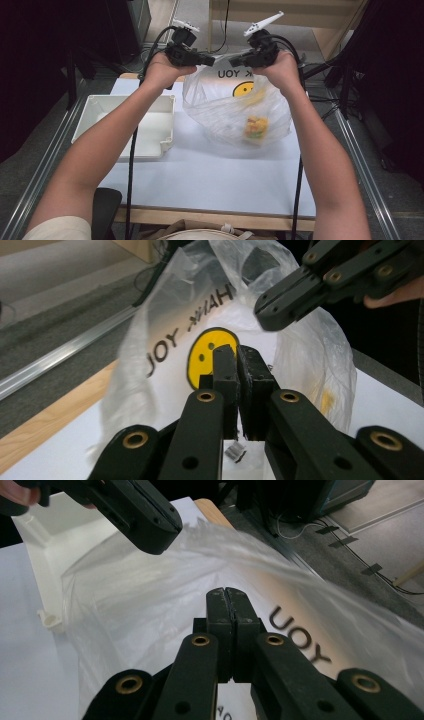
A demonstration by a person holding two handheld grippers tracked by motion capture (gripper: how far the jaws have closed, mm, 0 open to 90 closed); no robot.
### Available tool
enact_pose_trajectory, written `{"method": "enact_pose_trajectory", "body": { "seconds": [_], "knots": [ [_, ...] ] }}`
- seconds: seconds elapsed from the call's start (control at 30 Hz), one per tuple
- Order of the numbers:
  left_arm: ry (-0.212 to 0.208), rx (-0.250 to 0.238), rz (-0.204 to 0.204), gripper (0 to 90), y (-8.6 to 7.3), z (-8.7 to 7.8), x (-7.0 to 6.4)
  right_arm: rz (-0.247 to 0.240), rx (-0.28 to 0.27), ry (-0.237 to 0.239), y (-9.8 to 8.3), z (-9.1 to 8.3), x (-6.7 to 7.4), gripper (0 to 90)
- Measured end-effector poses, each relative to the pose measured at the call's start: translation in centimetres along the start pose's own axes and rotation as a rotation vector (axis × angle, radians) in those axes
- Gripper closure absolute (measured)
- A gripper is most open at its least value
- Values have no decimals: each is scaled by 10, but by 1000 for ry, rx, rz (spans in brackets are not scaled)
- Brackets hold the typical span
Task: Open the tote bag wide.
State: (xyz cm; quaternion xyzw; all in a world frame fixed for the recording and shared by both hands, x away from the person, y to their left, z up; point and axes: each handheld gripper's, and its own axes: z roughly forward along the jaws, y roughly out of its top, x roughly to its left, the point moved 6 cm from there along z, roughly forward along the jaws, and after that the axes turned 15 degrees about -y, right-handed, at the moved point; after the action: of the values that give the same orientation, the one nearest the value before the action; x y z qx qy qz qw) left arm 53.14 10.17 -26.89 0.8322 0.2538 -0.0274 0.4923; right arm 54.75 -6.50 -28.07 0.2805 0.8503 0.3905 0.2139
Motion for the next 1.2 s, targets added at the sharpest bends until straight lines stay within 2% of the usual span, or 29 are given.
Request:
{"method": "enact_pose_trajectory", "body": {
  "seconds": [0.03,0.07,0.1,0.2,0.23,0.27,0.37,0.43,0.47,0.5,0.53,0.6,0.63,0.67,0.77,0.83,0.87,0.9,0.93,1.07,1.2],
  "knots": [
    [3,-8,-4,878,0,-5,1,-17,5,12,8,10,6,900],
    [8,-15,-7,878,1,-10,2,-17,5,12,8,10,6,900],
    [12,-21,-8,878,0,-15,4,-28,6,30,16,21,12,900],
    [27,-28,-14,878,-1,-26,7,-41,9,38,20,30,14,900],
    [30,-28,-18,877,-2,-29,9,-41,-5,49,24,41,18,900],
    [35,-32,-22,878,-3,-34,11,-42,-9,54,25,44,19,900],
    [40,-36,-27,877,-4,-37,13,-57,-21,61,27,54,23,900],
    [43,-37,-29,877,-6,-40,14,-74,-15,65,24,65,24,889],
    [43,-36,-31,877,-8,-41,15,-89,2,62,16,73,23,886],
    [43,-36,-31,877,-8,-41,15,-89,2,62,16,73,23,886],
    [44,-36,-34,878,-9,-41,15,-84,33,54,5,80,20,877],
    [47,-29,-37,878,-12,-40,17,-74,53,51,-1,83,18,877],
    [50,-22,-37,878,-14,-38,17,-58,87,46,-12,85,13,883],
    [50,-22,-37,877,-14,-38,17,-58,87,46,-12,85,13,883],
    [47,-18,-37,877,-15,-34,17,-57,137,21,-32,79,4,896],
    [41,-14,-37,877,-15,-30,15,-51,151,19,-36,77,2,897],
    [40,-14,-36,878,-15,-28,14,-45,164,14,-43,75,0,900],
    [35,-12,-31,877,-14,-25,13,-29,203,3,-55,68,-4,900],
    [30,-14,-26,877,-12,-22,11,-29,203,3,-55,68,-4,900],
    [4,-17,1,878,-5,-10,-1,-4,231,-4,-77,52,-7,900],
    [-23,-6,26,878,5,7,-15,16,211,-9,-96,33,-8,900]
  ]
}}
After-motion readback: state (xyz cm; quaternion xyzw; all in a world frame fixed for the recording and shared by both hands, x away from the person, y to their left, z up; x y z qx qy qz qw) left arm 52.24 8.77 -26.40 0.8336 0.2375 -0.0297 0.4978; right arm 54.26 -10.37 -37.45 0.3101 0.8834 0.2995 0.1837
